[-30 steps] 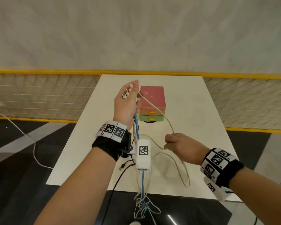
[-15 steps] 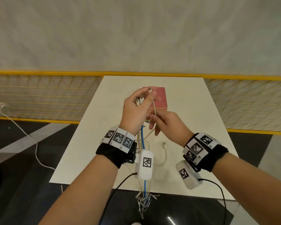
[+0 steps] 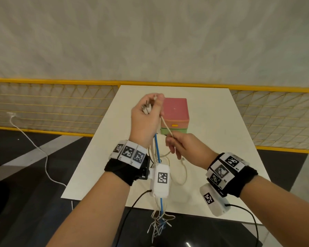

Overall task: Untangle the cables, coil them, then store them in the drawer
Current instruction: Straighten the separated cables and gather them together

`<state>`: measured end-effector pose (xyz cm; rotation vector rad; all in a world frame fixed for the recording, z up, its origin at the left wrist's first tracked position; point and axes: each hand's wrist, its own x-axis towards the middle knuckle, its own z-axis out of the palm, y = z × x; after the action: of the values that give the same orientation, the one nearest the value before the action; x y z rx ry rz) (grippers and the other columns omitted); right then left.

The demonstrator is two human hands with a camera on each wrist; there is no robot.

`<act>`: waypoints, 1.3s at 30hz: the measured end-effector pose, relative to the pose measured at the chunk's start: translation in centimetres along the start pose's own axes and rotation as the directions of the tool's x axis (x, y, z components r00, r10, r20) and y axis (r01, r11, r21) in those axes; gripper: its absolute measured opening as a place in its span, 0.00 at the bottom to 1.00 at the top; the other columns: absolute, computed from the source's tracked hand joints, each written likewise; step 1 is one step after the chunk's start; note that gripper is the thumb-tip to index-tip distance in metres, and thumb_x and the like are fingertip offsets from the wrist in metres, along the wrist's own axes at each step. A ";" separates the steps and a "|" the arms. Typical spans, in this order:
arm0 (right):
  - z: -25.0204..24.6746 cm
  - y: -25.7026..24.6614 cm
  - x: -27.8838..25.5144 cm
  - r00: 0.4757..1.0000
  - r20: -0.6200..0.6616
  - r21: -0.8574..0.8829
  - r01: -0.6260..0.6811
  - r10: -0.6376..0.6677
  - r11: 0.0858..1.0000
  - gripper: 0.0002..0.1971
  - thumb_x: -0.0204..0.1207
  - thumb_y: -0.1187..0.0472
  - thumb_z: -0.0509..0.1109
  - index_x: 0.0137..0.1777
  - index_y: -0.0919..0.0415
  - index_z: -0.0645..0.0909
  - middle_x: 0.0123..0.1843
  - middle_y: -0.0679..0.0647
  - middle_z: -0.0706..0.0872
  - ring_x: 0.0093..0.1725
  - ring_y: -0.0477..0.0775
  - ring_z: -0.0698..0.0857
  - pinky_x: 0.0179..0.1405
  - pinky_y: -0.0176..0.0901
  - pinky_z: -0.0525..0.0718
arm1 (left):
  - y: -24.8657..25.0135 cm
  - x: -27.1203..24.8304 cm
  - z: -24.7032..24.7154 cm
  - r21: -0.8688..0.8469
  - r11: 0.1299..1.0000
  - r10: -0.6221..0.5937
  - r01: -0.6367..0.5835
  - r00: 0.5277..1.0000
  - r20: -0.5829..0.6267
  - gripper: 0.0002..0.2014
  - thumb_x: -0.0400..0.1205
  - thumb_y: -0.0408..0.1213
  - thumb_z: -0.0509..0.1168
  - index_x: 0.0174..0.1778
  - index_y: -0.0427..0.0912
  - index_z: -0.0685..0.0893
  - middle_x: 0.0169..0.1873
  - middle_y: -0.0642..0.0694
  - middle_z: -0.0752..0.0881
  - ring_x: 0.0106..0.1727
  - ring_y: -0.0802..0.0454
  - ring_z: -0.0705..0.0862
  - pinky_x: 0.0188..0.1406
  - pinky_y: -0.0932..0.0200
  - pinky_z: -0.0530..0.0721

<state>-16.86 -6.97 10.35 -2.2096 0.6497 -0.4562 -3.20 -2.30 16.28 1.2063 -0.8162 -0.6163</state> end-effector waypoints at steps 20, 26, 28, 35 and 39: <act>1.8 -1.8 -4.1 0.807 0.558 -0.188 -0.103 0.192 0.977 0.17 0.84 0.47 0.54 0.59 0.54 0.80 0.39 0.35 0.86 0.30 0.47 0.83 0.41 0.29 0.76 | 6.3 -0.3 -1.6 -0.201 0.979 0.000 0.017 0.996 0.085 0.08 0.86 0.38 0.63 0.40 0.42 0.78 0.17 0.56 0.66 0.17 0.59 0.60 0.15 0.70 0.58; -2.5 -6.2 -2.3 0.998 0.057 -0.012 0.019 -0.019 1.000 0.21 0.68 0.39 0.70 0.48 0.56 0.78 0.38 0.44 0.79 0.35 0.40 0.76 0.39 0.34 0.75 | 5.3 -2.8 -1.8 -0.041 0.996 -0.068 0.080 0.967 0.247 0.08 0.85 0.39 0.64 0.41 0.40 0.79 0.17 0.54 0.66 0.17 0.57 0.62 0.16 0.68 0.61; -3.4 -7.6 -1.6 0.992 0.104 0.153 0.056 -0.072 0.987 0.18 0.68 0.50 0.76 0.54 0.54 0.76 0.45 0.47 0.83 0.45 0.39 0.82 0.50 0.36 0.81 | 4.9 -3.9 -1.8 0.005 0.999 -0.045 0.046 0.958 0.282 0.07 0.85 0.38 0.65 0.44 0.40 0.80 0.18 0.51 0.67 0.19 0.54 0.64 0.18 0.65 0.65; 0.1 -9.1 -0.4 0.973 0.158 0.558 0.053 -0.168 0.828 0.07 0.78 0.71 0.63 0.47 0.59 0.72 0.34 0.48 0.83 0.37 0.48 0.82 0.48 0.42 0.84 | 6.0 -5.1 -2.4 0.136 0.978 0.110 -0.155 0.950 0.293 0.04 0.84 0.40 0.66 0.44 0.46 0.82 0.21 0.47 0.75 0.24 0.51 0.76 0.23 0.61 0.79; 3.1 -9.2 -1.1 0.984 0.135 0.490 0.037 -0.118 0.871 0.10 0.86 0.59 0.52 0.43 0.55 0.70 0.28 0.44 0.69 0.26 0.41 0.68 0.31 0.35 0.75 | 6.9 -3.3 -3.6 0.079 0.966 0.233 -0.248 0.959 0.160 0.06 0.85 0.39 0.64 0.41 0.48 0.81 0.23 0.51 0.75 0.26 0.54 0.73 0.30 0.60 0.75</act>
<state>-13.36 0.72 15.21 -1.7698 0.3124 -0.4222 -2.19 4.12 21.68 1.1366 -1.1138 -0.4746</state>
